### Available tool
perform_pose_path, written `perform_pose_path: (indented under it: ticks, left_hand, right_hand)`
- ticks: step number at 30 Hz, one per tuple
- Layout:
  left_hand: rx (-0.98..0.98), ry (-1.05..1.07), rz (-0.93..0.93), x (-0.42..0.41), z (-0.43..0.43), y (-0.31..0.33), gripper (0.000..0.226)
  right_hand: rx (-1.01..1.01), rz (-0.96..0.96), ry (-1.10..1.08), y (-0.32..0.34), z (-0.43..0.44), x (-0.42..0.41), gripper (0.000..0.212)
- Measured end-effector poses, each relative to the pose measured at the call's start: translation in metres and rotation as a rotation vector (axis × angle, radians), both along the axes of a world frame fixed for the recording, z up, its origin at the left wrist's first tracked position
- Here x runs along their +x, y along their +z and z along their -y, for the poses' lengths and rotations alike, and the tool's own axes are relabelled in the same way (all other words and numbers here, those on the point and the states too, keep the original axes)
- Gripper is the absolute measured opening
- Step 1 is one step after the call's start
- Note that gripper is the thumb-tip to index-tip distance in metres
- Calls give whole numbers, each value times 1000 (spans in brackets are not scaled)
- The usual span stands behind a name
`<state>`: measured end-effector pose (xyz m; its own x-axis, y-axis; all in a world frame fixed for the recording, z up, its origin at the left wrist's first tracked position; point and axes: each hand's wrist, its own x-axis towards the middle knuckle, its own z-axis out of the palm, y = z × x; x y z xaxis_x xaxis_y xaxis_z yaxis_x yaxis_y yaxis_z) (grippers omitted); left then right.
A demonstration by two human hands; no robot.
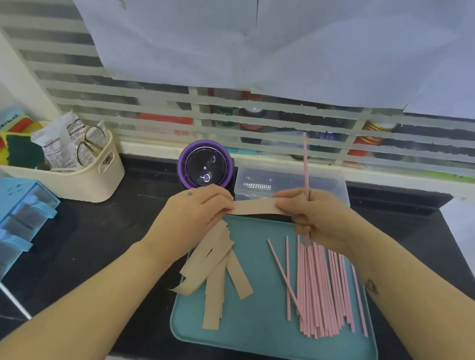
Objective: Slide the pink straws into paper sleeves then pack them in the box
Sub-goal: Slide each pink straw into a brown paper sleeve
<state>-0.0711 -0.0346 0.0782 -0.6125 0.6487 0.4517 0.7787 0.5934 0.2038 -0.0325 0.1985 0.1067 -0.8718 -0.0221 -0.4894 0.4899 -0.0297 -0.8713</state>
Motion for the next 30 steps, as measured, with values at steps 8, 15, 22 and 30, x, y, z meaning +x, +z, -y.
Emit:
perform_pose_path:
  ticks: [8,15,22,30]
  left_hand:
    - [344,244,304,-4,-3,19,20]
    - [951,568,770,-4,-25,37,10]
    - [1484,452,1751,23,-65,48,47]
    - [1550,77,1808,23,-80,67,66]
  right_hand:
    - [303,-194,18,32,-22,9,14]
    - [383,-345,-93,46,-20,9,10]
    - [275,-390,-161,49,-5,8,17]
    - [324,-450,-214,52,4,9,20]
